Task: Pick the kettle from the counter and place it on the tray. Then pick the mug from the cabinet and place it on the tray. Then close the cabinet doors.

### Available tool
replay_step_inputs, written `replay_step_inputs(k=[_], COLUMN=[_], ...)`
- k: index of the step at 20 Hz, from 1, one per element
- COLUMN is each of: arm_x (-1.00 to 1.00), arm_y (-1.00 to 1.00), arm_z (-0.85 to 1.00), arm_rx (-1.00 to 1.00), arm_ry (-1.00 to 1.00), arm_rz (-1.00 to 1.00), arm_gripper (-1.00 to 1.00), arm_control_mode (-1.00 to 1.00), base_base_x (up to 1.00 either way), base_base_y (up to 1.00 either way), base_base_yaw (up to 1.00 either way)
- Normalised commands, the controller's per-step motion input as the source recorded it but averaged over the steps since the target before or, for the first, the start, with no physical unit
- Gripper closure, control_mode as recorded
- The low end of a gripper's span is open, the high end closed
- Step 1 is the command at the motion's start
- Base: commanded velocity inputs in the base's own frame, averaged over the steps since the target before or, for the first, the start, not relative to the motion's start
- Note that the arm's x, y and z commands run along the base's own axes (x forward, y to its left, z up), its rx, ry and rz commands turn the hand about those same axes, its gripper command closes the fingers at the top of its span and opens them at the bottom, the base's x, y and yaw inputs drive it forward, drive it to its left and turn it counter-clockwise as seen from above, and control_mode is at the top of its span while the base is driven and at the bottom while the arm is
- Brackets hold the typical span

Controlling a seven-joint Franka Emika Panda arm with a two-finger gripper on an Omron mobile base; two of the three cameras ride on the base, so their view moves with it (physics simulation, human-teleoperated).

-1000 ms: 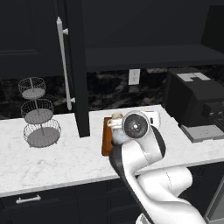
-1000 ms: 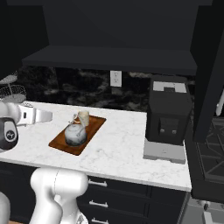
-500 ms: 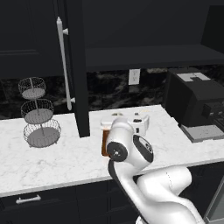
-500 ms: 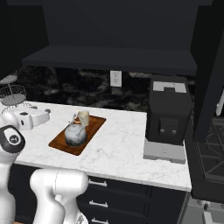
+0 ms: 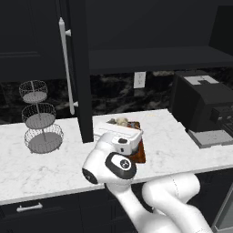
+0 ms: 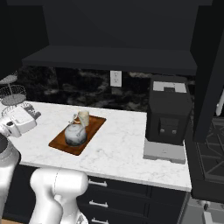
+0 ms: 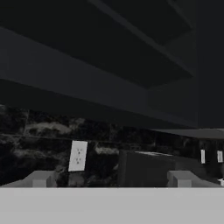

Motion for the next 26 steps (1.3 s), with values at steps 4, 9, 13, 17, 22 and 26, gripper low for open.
replay_step_inputs(k=[4,9,13,17,22,26], arm_x=[-0.11,-0.35,-0.11,0.00,0.00,0.00], arm_y=[0.17,0.31,0.64,0.71,0.78,0.71], arm_z=[0.00,0.13,0.01,0.03,0.00,0.00], arm_rx=[-0.09,-0.03,-0.13,-0.12,-0.14,-0.12], arm_ry=[0.00,-0.04,0.00,-0.01,0.00,0.00], arm_rz=[-0.08,-0.05,-0.13,-0.12,-0.08,-0.06], arm_gripper=[-1.00,-1.00,-1.00,-1.00,-1.00,-1.00], arm_control_mode=[-1.00,-1.00,-1.00,-1.00,-1.00,-1.00], base_base_x=[0.00,0.00,0.00,0.00,0.00,0.00], base_base_y=[0.00,0.00,0.00,0.00,0.00,0.00], base_base_yaw=[0.00,0.00,0.00,0.00,0.00,0.00])
